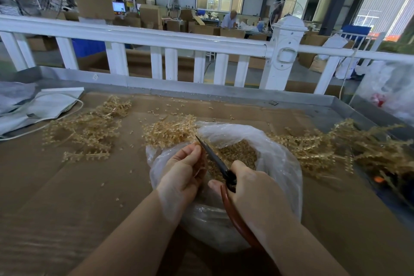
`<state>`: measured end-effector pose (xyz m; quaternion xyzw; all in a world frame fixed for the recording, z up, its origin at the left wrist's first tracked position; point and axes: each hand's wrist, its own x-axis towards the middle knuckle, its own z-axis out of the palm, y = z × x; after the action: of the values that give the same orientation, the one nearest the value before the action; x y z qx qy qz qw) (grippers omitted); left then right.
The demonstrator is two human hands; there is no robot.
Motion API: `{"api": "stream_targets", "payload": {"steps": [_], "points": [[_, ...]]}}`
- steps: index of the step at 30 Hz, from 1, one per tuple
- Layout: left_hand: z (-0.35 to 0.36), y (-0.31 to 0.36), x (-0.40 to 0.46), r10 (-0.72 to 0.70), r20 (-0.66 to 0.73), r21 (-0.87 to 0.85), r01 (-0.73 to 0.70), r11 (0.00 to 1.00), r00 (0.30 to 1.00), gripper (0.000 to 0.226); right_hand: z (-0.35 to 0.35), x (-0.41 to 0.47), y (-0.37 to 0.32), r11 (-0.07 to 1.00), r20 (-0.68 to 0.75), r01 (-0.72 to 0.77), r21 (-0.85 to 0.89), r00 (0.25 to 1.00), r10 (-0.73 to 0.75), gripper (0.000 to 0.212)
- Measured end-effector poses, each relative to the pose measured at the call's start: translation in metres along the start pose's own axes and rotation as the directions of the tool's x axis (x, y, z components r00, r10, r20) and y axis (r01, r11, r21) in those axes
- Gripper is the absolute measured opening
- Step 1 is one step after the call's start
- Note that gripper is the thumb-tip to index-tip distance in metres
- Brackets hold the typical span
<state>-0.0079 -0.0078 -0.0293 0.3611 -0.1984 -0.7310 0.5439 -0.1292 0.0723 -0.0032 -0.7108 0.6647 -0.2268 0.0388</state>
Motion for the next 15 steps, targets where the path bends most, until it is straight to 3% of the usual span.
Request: {"api": "stream_targets", "payload": {"steps": [5, 15], "points": [[-0.001, 0.007, 0.0, 0.027, 0.012, 0.088, -0.027, 0.996, 1.0, 0.003, 0.0, 0.0, 0.004, 1.0, -0.005, 0.005, 0.023, 1.0, -0.005, 0.037], [-0.002, 0.01, 0.011, -0.007, -0.02, 0.073, 0.008, 0.997, 1.0, 0.007, 0.004, 0.001, 0.007, 0.999, -0.024, 0.022, -0.03, 0.999, -0.023, 0.038]]}}
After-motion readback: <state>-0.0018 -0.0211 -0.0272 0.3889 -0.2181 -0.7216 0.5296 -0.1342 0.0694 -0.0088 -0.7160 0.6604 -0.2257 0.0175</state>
